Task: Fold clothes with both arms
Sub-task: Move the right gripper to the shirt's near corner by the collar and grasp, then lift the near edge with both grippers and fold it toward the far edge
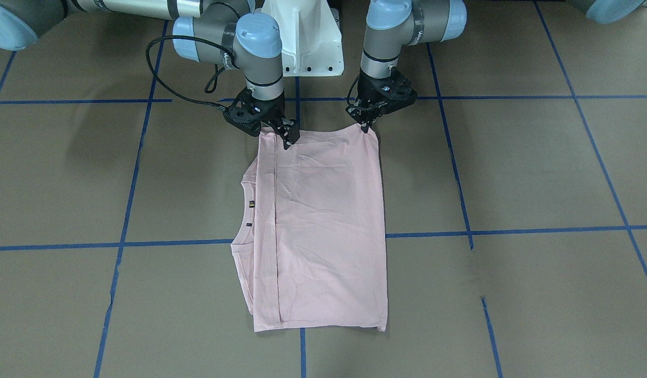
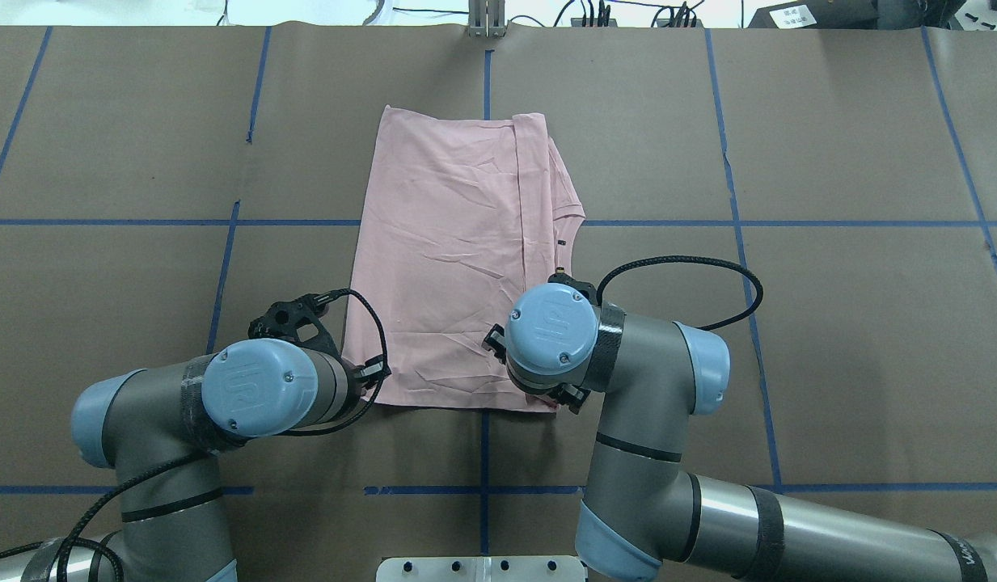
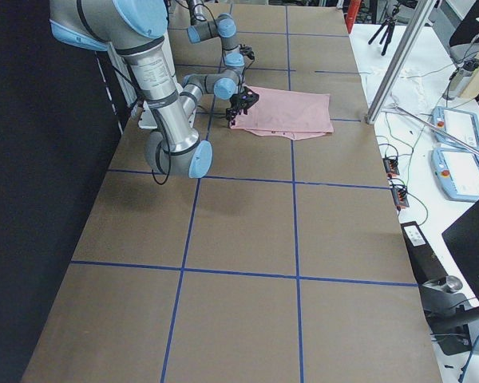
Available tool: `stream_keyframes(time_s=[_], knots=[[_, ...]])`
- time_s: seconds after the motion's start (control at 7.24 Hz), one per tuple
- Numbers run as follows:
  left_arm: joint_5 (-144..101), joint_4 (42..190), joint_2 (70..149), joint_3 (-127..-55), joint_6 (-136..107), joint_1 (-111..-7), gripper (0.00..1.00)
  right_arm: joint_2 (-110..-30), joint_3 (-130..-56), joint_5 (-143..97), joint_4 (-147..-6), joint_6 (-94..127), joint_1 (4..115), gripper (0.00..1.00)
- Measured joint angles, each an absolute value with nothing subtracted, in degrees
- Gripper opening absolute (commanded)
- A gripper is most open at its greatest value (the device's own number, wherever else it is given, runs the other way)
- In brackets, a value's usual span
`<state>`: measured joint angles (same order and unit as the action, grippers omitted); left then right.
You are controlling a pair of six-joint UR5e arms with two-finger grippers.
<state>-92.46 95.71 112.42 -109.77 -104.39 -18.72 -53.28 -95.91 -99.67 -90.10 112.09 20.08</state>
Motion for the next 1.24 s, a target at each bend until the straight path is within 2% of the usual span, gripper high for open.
stream_keyframes(time_s=[0.83,0.97,1.24], knots=[[-92.5,95.7,112.4,-109.8,-104.1,-18.7,0.0,-53.9,-94.7,-99.7,-90.1,111.7,19.3,0.99],[-92.5,95.7,112.4,-109.7,-104.1,-18.7,0.0,-53.9,-94.5,-99.7,-90.1,111.5,19.3,0.89],[-92.5,95.7,112.4,-109.7,-104.1,-18.7,0.0,-53.8,-94.4,-99.7,-90.1,111.4,19.3,0.24]])
